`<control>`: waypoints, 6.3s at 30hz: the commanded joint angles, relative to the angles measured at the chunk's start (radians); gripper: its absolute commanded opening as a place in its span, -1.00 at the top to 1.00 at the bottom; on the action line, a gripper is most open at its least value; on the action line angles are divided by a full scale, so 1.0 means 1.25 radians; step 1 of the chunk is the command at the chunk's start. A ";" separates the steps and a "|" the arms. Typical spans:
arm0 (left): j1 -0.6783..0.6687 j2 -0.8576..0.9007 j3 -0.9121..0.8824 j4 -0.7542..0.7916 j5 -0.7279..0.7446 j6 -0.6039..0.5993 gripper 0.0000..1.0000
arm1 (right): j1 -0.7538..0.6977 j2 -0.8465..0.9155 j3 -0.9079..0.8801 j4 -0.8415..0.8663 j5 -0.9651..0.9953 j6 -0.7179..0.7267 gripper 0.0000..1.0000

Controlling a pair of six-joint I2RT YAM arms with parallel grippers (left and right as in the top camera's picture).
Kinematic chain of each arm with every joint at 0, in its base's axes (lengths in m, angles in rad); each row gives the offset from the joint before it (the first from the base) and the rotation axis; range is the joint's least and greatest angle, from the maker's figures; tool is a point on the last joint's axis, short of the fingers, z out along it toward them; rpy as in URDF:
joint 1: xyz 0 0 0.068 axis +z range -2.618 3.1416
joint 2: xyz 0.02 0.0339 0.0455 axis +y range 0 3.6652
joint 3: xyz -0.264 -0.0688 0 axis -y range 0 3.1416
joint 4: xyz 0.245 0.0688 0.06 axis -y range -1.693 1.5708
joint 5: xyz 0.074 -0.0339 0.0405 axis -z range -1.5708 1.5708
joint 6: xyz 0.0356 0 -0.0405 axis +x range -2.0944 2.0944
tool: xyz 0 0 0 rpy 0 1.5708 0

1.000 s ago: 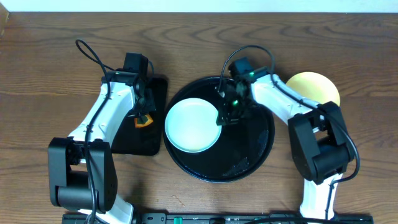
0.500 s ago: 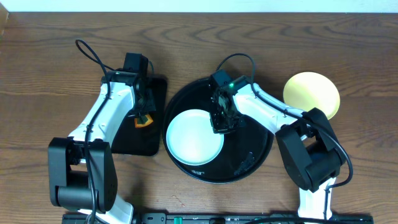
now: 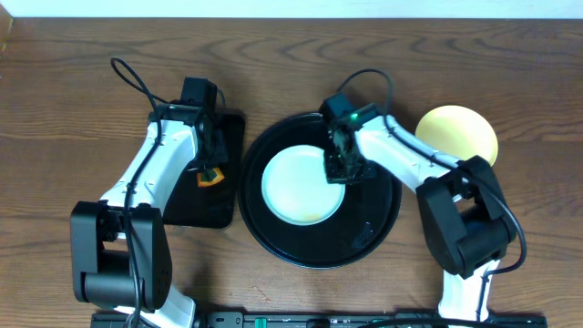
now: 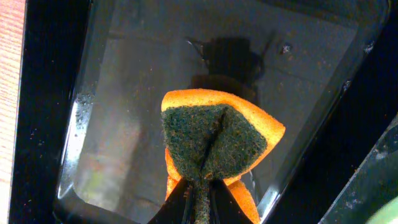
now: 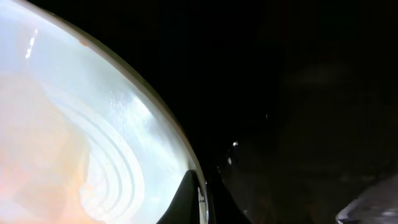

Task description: Clean dirty plates on tray and stack at the side

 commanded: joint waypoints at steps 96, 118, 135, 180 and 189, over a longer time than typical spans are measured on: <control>0.003 -0.013 -0.006 0.010 0.002 0.001 0.16 | -0.385 -0.068 -0.019 0.102 -0.231 -0.516 0.22; 0.003 -0.013 -0.006 0.013 0.017 -0.002 0.15 | -0.384 -0.073 -0.017 0.134 -0.315 -0.516 0.98; 0.003 -0.013 -0.006 0.013 0.017 -0.002 0.14 | -0.261 -0.292 -0.017 0.134 0.102 -0.451 0.98; 0.003 -0.013 -0.006 0.016 0.017 -0.002 0.15 | -0.119 -0.297 -0.017 0.141 0.464 -0.073 0.98; 0.003 -0.013 -0.006 0.016 0.017 -0.002 0.14 | -0.417 -0.297 -0.017 0.095 0.252 -0.033 0.98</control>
